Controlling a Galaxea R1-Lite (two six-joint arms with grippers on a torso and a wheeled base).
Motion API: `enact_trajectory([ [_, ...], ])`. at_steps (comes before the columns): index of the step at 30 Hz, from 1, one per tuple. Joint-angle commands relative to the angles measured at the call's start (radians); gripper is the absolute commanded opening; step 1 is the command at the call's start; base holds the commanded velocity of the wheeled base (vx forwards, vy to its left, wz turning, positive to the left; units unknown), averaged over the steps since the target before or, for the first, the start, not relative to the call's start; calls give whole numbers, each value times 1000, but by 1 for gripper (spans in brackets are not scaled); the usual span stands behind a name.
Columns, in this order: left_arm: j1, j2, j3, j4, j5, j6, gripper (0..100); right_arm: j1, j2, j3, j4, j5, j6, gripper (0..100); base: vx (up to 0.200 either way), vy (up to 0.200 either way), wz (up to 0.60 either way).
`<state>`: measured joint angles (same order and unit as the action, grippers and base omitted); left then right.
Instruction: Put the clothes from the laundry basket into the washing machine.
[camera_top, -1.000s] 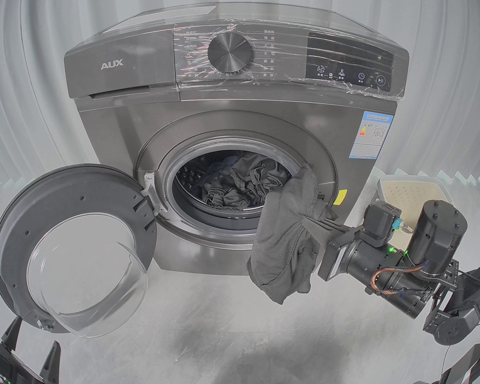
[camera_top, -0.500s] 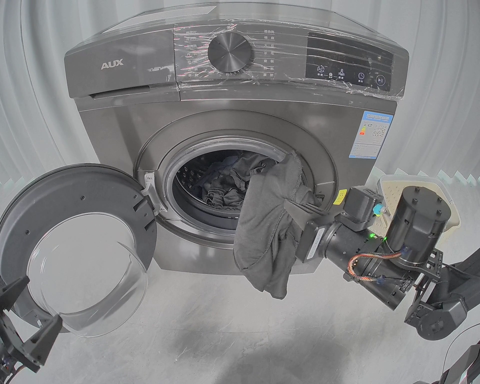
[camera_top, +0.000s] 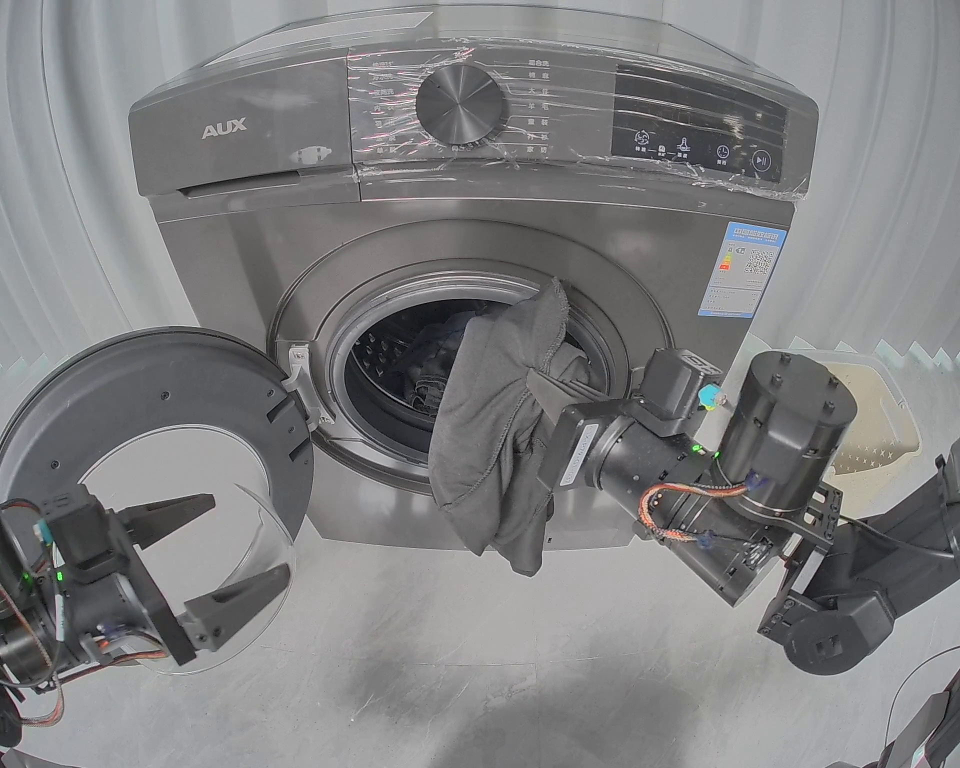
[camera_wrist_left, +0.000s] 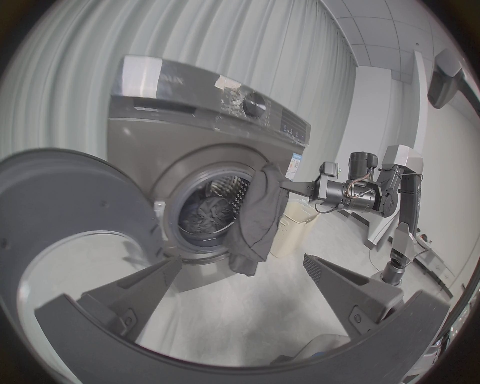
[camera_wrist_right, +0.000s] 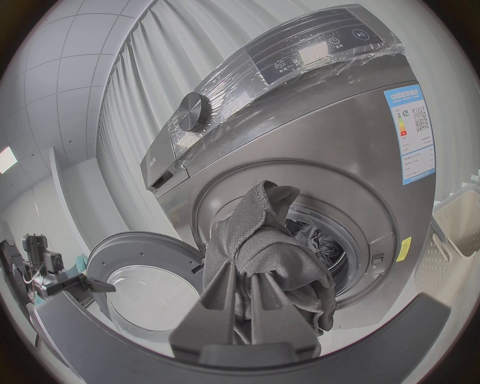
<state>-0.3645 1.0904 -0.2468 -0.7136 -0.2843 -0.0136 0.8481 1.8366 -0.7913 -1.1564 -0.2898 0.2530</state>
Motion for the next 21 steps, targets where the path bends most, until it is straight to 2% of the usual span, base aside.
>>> enact_trajectory([
  [1,-65,263,-35,-95,-49,-16,100,6,36,-31,-13,-5,3,0,0,0,0],
  [7,-77,371,-85,-106,-76,-16,100,8,39,-31,-13,-3,2,0,0,0,0],
  [11,-83,442,-121,-125,-112,-16,100,9,44,-34,-14,-5,3,0,0,0,0],
  [18,-110,557,-164,-247,-118,-20,100,16,49,-34,-14,-5,3,0,0,0,0],
  [21,-129,606,-177,-280,-116,-37,100,17,49,-32,-14,-5,5,0,0,0,0],
])
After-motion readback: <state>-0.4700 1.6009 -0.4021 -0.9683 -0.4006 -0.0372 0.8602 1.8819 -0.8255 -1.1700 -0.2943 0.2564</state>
